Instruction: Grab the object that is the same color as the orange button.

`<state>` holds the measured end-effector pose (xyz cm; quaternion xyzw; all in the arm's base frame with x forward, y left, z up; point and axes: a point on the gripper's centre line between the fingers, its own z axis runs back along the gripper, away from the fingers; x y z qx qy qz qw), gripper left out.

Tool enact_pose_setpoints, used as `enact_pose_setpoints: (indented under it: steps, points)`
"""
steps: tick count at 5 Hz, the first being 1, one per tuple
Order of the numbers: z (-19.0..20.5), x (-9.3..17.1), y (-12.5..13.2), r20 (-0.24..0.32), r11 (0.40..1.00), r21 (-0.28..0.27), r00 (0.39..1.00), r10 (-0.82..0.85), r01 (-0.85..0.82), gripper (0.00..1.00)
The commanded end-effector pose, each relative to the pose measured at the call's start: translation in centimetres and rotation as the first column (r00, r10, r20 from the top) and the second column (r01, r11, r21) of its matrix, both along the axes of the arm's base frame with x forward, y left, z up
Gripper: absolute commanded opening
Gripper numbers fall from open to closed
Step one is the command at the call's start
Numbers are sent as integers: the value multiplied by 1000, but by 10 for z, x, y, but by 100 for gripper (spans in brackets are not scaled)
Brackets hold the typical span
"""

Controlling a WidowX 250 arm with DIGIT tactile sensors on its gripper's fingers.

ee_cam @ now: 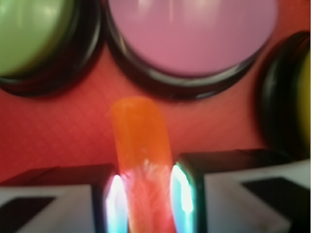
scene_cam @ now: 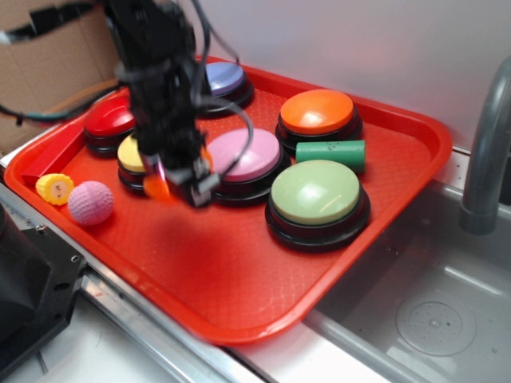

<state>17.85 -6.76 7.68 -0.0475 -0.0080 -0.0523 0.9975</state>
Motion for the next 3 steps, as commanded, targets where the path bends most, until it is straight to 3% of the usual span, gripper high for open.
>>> enact_pose_setpoints:
  steps: [1,2,3]
  points:
    - [87,22,52,110,999,24,994,19,-21,0]
    - [107,20,80,42,998,61,999,29,-31,0]
    - [107,13,97,56,988,71,989,133,-137,0]
